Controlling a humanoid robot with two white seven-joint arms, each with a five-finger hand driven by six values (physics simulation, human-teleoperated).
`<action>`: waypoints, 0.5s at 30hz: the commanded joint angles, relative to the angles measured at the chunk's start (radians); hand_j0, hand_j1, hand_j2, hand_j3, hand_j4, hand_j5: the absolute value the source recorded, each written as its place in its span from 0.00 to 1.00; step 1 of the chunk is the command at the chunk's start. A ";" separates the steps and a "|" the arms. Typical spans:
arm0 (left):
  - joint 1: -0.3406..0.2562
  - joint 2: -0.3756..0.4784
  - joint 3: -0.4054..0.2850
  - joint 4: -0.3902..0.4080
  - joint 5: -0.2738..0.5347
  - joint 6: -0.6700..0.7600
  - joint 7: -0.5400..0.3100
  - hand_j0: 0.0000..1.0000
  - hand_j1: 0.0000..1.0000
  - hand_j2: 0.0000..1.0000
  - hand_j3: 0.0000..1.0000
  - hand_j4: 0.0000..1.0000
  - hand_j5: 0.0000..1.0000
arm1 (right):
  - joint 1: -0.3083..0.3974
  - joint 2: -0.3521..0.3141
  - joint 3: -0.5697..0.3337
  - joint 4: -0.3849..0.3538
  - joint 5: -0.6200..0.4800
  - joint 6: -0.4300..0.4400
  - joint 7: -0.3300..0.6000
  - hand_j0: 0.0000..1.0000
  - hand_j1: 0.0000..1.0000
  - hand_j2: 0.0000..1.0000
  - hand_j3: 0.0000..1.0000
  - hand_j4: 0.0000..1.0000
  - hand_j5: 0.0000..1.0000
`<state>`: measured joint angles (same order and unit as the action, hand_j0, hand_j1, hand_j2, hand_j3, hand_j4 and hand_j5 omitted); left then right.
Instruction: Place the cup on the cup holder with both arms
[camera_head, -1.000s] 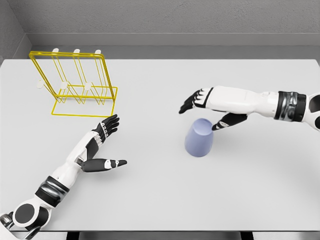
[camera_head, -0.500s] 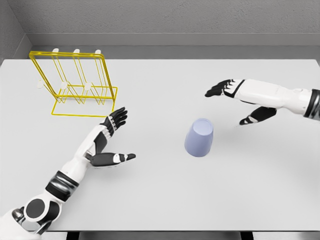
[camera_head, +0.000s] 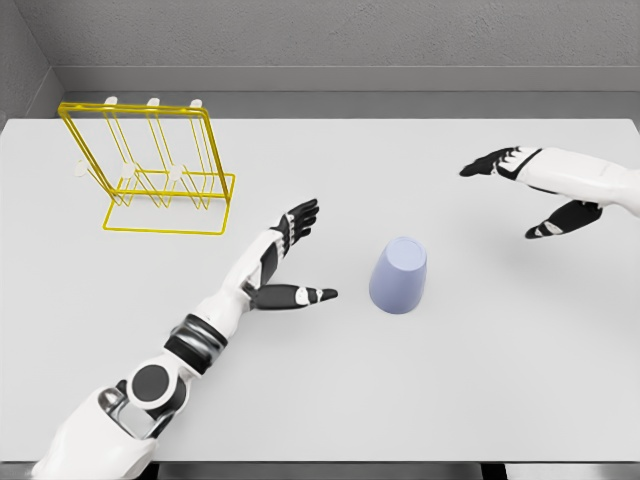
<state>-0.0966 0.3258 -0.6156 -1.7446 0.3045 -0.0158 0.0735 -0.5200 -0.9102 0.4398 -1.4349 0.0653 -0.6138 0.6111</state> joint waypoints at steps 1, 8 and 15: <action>0.000 -0.051 -0.003 0.002 -0.074 0.077 0.000 1.00 1.00 1.00 1.00 1.00 1.00 | -0.002 -0.004 -0.001 0.010 -0.007 0.003 0.000 1.00 1.00 1.00 1.00 1.00 1.00; -0.017 -0.131 -0.022 0.028 -0.123 0.151 0.000 1.00 1.00 1.00 1.00 1.00 1.00 | -0.014 0.007 0.000 0.149 -0.005 0.003 0.000 1.00 1.00 1.00 1.00 1.00 1.00; -0.031 -0.148 -0.041 0.050 -0.130 0.165 0.000 1.00 1.00 1.00 1.00 1.00 1.00 | -0.025 0.005 0.007 0.143 -0.005 0.003 -0.014 1.00 1.00 1.00 1.00 1.00 1.00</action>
<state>-0.1273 0.1822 -0.6537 -1.6985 0.1800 0.1456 0.0735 -0.5446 -0.9036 0.4455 -1.2955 0.0666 -0.6136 0.6030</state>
